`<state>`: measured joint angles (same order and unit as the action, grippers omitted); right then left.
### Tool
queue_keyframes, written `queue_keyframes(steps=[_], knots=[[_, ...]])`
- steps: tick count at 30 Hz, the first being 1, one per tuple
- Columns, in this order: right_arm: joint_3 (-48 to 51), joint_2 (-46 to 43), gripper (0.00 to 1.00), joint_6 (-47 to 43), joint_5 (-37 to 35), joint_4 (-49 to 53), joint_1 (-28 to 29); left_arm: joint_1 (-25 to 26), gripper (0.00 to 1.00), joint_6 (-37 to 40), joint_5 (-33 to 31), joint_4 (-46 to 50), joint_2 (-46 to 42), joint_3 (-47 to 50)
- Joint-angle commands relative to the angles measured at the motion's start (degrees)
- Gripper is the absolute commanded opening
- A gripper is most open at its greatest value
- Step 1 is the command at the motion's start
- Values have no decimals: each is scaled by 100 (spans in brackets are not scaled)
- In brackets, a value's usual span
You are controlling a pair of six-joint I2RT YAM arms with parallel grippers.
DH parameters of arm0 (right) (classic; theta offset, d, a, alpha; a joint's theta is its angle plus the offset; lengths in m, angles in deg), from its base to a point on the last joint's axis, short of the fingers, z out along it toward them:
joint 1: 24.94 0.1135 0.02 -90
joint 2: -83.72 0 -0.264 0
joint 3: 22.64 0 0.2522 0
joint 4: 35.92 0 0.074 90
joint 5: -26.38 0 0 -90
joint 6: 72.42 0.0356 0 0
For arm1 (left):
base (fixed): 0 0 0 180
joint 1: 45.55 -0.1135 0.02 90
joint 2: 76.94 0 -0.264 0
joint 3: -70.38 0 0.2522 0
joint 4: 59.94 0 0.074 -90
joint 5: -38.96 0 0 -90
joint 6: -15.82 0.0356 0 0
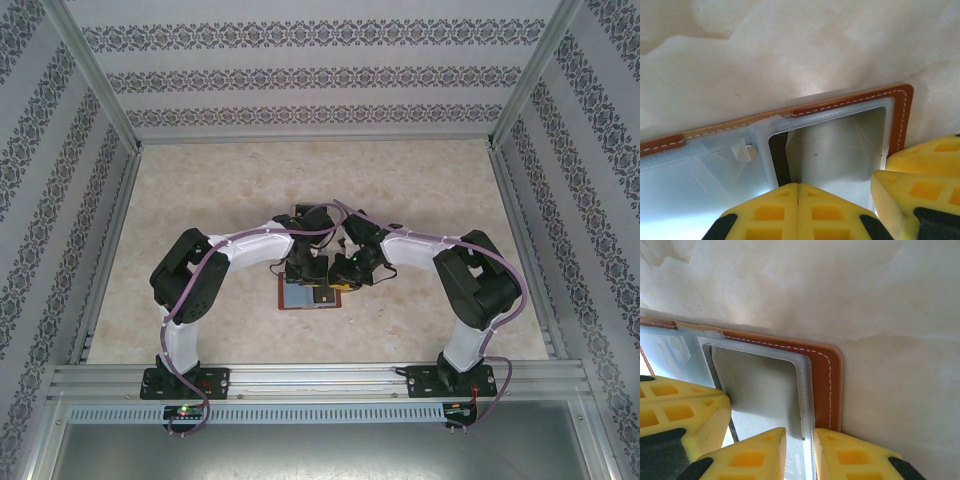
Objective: Take the credit cards out of the card holder
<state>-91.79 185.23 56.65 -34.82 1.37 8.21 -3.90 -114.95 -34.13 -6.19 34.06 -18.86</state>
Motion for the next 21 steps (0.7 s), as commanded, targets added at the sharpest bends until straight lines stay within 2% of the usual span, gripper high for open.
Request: queue_keyframes(steps=[1, 5, 9, 21], knots=[[20, 3, 23, -27, -224, 189, 8, 41, 4, -56, 40, -22, 9, 114], [-30, -281, 20, 2, -229, 213, -8, 47, 3, -55, 48, -13, 12, 121], [-19, -378, 16, 152, 68, -48, 15, 51, 2, -41, 74, 0, 33, 96], [-26, 217, 17, 75, -56, -19, 32, 49, 2, -24, 67, 47, 21, 92]])
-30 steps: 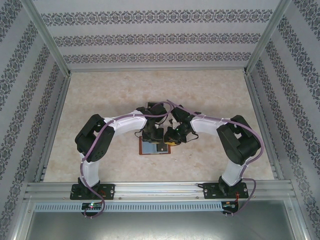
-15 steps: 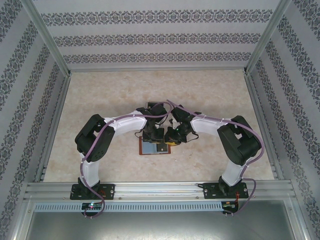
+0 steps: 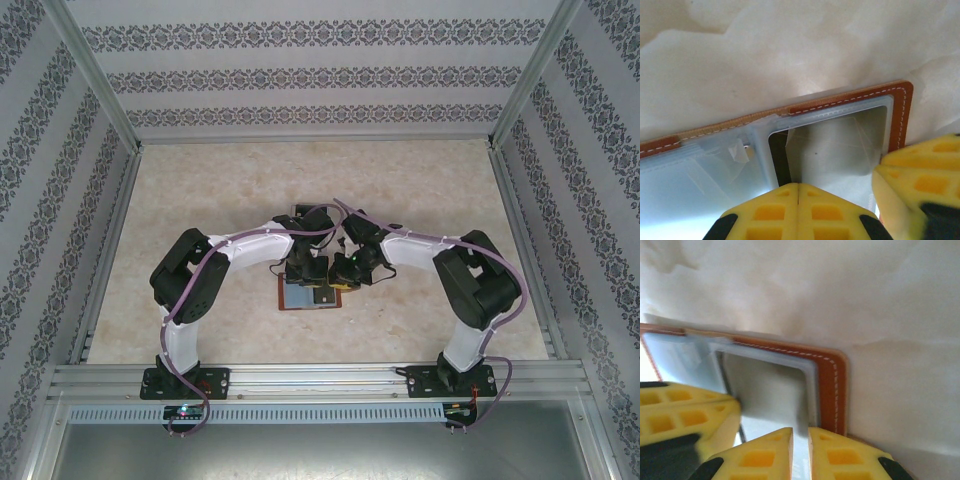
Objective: Take the credit cards out of the card holder
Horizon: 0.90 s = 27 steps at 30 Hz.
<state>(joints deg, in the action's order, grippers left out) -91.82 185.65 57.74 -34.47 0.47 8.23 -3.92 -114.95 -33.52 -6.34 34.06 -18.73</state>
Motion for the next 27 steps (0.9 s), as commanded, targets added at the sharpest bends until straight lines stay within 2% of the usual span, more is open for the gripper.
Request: queue_keyframes(steps=[1, 7, 14, 27], knots=[[-11, 193, 17, -43, -125, 92, 23, 54, 2, -13, 4, 76, 18, 81], [12, 174, 17, -182, -446, 379, 6, 52, 2, 16, -101, 195, -12, 117], [24, 90, 17, -245, -480, 487, -51, 55, 2, 120, -399, 471, -86, 133], [23, 56, 18, -272, -471, 514, -67, 48, 2, 150, -467, 592, -301, 135]])
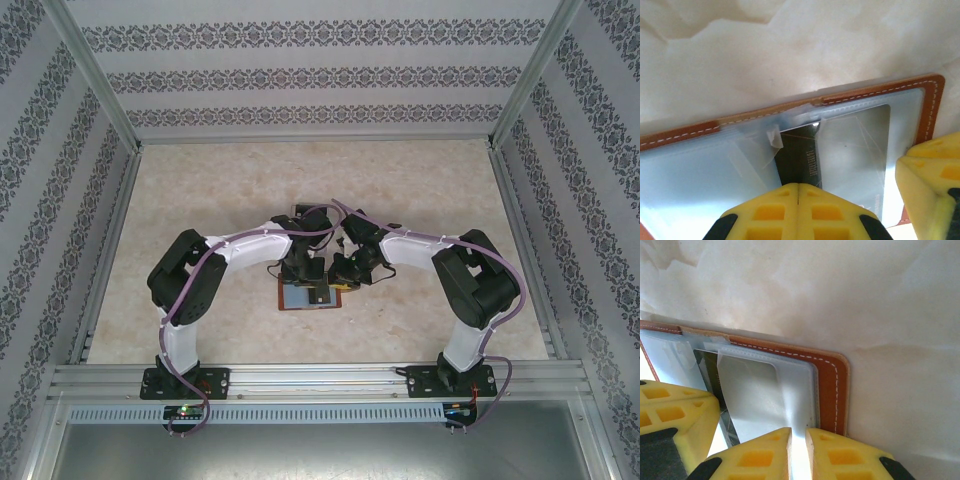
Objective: Take the credit cards out of the card holder
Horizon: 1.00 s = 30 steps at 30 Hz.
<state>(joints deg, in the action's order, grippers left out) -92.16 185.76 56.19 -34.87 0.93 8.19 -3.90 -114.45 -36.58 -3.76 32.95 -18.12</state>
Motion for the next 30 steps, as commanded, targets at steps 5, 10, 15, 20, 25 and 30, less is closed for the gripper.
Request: queue_keyframes(steps=[5, 10, 15, 20, 25, 30], knots=[[57, 26, 18, -117, -440, 468, -58, 4, 3, 14, 6, 27, -392, 49], [66, 27, 18, -121, -437, 468, -61, -201, 5, -251, 428, -662, -690, 471], [66, 27, 18, -121, -417, 477, -65, -415, 10, -521, 1054, -1412, -749, 987], [66, -9, 18, -105, -421, 497, -60, -515, 13, -700, 1228, -1789, -714, 1334], [74, 9, 18, -117, -414, 502, -61, -552, 15, -704, 1185, -1807, -748, 1439], [66, 9, 18, -118, -417, 523, -60, -583, 17, -725, 1199, -1816, -849, 1473]])
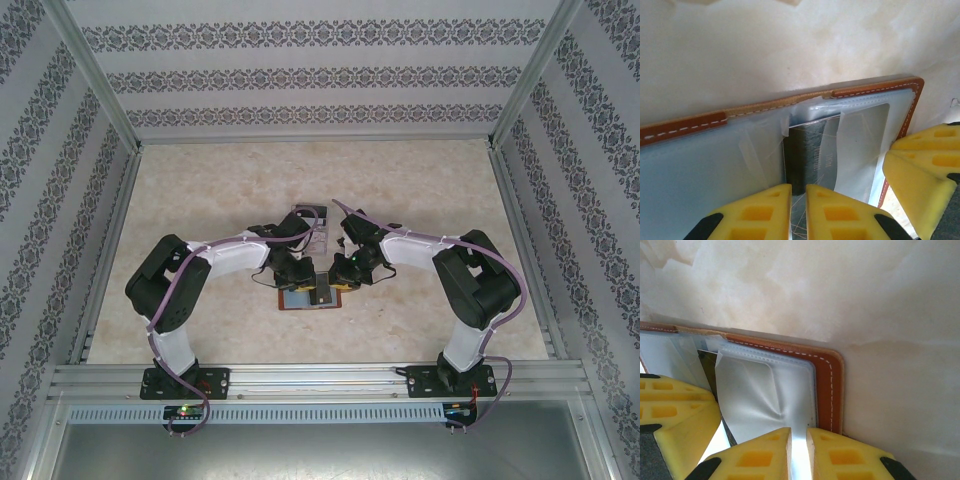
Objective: Take the credit cards out of the card holder
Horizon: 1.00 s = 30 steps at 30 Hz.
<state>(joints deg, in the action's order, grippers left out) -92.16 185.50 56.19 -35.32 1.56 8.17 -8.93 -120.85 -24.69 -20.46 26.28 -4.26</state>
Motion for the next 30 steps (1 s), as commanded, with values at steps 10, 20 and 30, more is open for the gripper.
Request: queue_keyframes(steps=[10, 20, 30], knots=[[83, 23, 18, -117, -377, 475, -59, -94, 18, -100, -84, -32, -324, 107], [52, 22, 18, -133, -381, 530, -58, -99, 23, -62, -102, -3, -85, 110], [1, 53, 18, -174, -375, 578, -59, -103, 26, -50, -69, -132, 127, 169]])
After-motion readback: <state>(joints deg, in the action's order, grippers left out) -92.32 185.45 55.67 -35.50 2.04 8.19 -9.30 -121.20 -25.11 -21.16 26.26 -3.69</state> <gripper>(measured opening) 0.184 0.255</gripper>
